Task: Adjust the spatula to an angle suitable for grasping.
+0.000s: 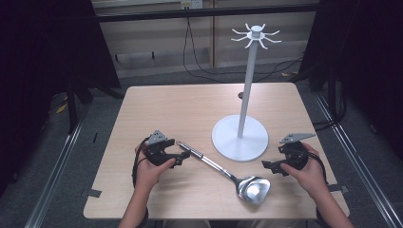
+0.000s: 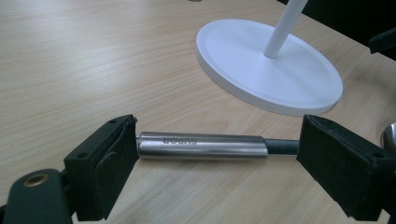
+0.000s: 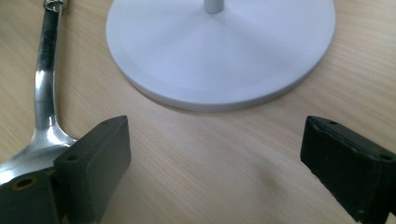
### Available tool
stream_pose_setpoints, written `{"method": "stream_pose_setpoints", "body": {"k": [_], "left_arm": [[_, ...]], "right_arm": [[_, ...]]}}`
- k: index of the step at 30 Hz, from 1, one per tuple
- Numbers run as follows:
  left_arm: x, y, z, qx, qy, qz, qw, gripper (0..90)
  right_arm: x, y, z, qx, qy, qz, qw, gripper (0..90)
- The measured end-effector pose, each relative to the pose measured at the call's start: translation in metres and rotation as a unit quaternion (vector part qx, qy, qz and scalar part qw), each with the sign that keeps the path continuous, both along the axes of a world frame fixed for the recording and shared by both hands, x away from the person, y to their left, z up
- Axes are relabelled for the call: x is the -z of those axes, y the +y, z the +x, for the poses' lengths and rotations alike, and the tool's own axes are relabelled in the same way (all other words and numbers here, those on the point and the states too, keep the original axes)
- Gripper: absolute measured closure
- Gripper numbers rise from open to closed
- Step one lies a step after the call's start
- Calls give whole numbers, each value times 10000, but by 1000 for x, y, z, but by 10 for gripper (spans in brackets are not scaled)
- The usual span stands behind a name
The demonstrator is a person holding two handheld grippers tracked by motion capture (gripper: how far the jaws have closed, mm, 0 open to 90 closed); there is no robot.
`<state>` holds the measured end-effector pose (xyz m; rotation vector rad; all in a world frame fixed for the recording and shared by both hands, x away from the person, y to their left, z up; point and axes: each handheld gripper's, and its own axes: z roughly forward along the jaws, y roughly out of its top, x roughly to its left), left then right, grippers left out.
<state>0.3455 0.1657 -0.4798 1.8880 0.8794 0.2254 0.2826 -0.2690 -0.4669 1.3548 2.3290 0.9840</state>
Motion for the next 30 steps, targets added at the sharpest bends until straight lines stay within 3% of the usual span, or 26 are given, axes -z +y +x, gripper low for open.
{"method": "stream_pose_setpoints", "body": {"k": [12, 24, 30], "left_arm": [[-1, 4, -2, -26, -36, -8, 10000, 125], [-2, 18, -8, -181, -31, -15, 9998, 123], [1, 20, -9, -202, 6, 23, 9998, 123]], "right_arm": [[-12, 35, 7, -443, 20, -124, 9989, 83], [-17, 70, 15, -924, 38, -158, 9956, 88], [-15, 89, 19, -1111, 175, -156, 9935, 131]]}}
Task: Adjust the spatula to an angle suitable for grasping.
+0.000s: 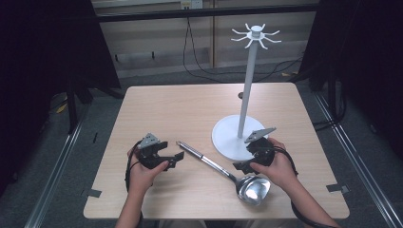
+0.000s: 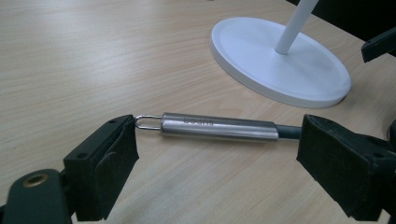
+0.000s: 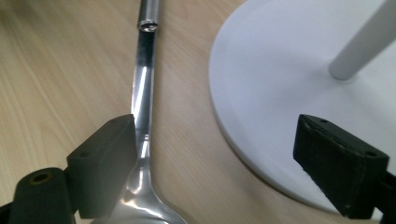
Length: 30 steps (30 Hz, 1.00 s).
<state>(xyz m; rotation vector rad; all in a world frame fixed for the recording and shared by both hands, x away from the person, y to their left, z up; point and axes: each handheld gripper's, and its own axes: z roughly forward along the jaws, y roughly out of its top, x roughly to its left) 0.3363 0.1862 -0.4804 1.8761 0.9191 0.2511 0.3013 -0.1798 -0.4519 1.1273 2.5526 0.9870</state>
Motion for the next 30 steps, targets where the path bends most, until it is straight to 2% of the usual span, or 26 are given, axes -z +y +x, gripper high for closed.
{"method": "stream_pose_setpoints", "body": {"k": [8, 13, 15, 18, 22, 26, 27, 28, 29, 30], "left_arm": [[0, 6, -2, -64, -4, -38, 10000, 122], [0, 10, -3, -102, -3, -34, 9999, 122], [0, 11, -4, -132, 3, -54, 9999, 122], [0, 14, -5, -148, 3, -28, 9999, 122], [1, 16, -7, -178, 4, -23, 9998, 122], [1, 17, -8, -189, 17, -11, 9998, 122], [2, 17, -8, -194, 20, -6, 9998, 122], [2, 17, -8, -194, 20, -6, 9998, 122], [2, 18, -8, -195, 17, 5, 9998, 122], [2, 18, -8, -208, 19, 8, 9998, 122]], "right_arm": [[3, 29, 1, -377, 176, -126, 9991, 161], [9, 37, 3, -509, 212, -159, 9983, 166], [13, 42, 4, -542, 349, -219, 9977, 188], [17, 46, 4, -615, 430, -237, 9969, 209], [20, 52, 4, -700, 509, -252, 9959, 267], [22, 56, 4, -728, 588, -233, 9953, 367], [23, 57, 5, -775, 574, -276, 9950, 403], [23, 57, 5, -775, 574, -276, 9950, 403], [25, 59, 5, -788, 639, -380, 9941, 471], [25, 59, 5, -788, 639, -380, 9941, 471]]}}
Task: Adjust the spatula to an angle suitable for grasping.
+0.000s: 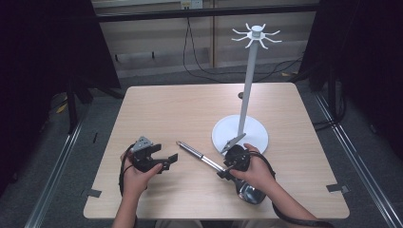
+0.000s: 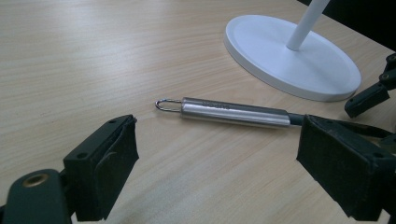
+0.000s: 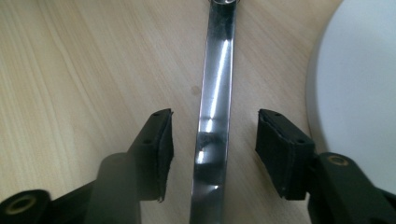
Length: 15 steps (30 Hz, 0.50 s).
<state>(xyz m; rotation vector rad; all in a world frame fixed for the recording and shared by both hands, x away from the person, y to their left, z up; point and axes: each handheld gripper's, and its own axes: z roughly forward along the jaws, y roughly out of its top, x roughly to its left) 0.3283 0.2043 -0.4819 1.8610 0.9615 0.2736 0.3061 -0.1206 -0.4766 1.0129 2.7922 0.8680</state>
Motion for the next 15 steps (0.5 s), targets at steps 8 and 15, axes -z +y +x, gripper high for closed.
{"method": "stream_pose_setpoints", "body": {"k": [8, 15], "left_arm": [[-1, 2, -1, 0, -5, -4, 10000, 122], [0, 1, -1, 19, 12, -20, 10000, 122]], "right_arm": [[4, 11, 3, 41, 80, -224, 9997, 739], [2, 12, 6, -15, 184, -249, 9995, 758]]}}
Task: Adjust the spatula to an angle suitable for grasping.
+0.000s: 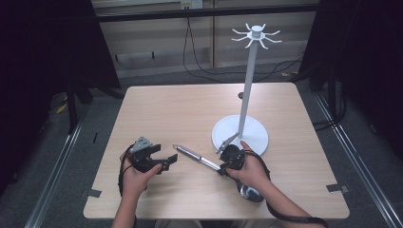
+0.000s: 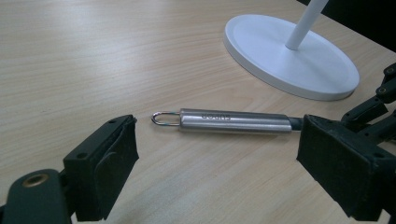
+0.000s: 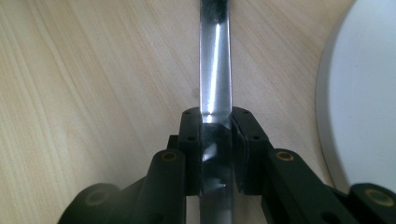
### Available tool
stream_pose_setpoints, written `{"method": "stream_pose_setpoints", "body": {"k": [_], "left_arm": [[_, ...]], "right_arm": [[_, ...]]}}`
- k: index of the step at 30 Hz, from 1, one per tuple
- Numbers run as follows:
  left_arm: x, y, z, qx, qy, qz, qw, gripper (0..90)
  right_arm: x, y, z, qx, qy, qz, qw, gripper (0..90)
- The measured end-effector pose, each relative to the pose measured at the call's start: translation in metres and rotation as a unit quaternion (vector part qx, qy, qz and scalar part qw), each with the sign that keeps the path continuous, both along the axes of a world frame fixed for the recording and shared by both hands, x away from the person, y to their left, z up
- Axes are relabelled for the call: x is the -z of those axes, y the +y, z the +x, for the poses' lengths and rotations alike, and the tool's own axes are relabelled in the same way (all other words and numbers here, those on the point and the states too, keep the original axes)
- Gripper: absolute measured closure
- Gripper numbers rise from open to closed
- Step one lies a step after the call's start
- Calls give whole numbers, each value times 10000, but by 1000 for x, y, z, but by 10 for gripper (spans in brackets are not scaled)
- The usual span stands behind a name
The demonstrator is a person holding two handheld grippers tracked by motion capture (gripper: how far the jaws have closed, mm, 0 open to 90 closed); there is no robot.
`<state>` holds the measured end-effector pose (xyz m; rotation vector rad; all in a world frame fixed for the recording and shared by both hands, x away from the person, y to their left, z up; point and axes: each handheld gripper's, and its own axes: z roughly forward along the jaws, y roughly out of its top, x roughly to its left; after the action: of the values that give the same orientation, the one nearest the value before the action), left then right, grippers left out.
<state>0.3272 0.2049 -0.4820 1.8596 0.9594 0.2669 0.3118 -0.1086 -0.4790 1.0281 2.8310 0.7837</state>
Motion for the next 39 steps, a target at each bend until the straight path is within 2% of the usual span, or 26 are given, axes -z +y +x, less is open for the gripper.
{"method": "stream_pose_setpoints", "body": {"k": [3, 5, 9, 10, 13, 14, 15, 17, 18, 22, 26, 27, 28, 29, 31, 33, 36, 39], "left_arm": [[-1, -2, 0, 10, 3, -28, 10000, 122], [-1, -3, -1, 32, -4, -17, 10000, 122], [-2, -5, -1, 86, 1, -73, 9999, 125], [-2, -6, -1, 95, -9, -85, 9999, 130], [-4, -9, -2, 151, -23, -152, 9998, 130], [-4, -11, -3, 161, -34, -159, 9997, 130], [-5, -12, -3, 180, -43, -169, 9997, 130], [-6, -14, -3, 231, -27, -245, 9994, 130], [-7, -18, -4, 311, -7, -363, 9989, 141], [-10, -26, -6, 419, 3, -463, 9980, 156], [-13, -35, -8, 557, 109, -650, 9963, 171], [-13, -37, -8, 594, 151, -765, 9952, 178], [-13, -37, -8, 594, 151, -765, 9952, 181], [-15, -40, -9, 623, 220, -931, 9935, 186], [-16, -41, -9, 647, 211, -957, 9931, 193], [-17, -44, -8, 676, 239, -995, 9924, 212], [-17, -46, -7, 706, 350, -1178, 9899, 245], [-19, -50, -6, 728, 453, -1430, 9860, 261]], "right_arm": [[1, -1, 1, 61, 1, 70, 10000, 758], [1, -4, 1, 171, 68, 179, 9997, 758], [1, -10, 2, 271, 47, 365, 9990, 759], [0, -13, 2, 331, -17, 483, 9983, 759], [-4, -16, 2, 400, -90, 583, 9975, 759], [-8, -20, 3, 450, -218, 718, 9962, 759], [-8, -20, 3, 450, -218, 718, 9962, 759], [-12, -22, 3, 471, -285, 817, 9951, 759], [-16, -24, 2, 490, -344, 881, 9943, 760], [-21, -26, 2, 508, -490, 1036, 9921, 760], [-29, -29, 1, 544, -652, 1240, 9886, 760], [-30, -29, 0, 575, -692, 1213, 9885, 760], [-30, -29, 0, 575, -692, 1213, 9885, 760], [-33, -30, -1, 554, -770, 1291, 9871, 760], [-34, -30, -2, 571, -784, 1298, 9868, 760], [-36, -32, -3, 608, -854, 1419, 9843, 760], [-42, -34, -5, 622, -951, 1526, 9817, 760], [-44, -35, -6, 622, -1036, 1567, 9802, 760]]}}
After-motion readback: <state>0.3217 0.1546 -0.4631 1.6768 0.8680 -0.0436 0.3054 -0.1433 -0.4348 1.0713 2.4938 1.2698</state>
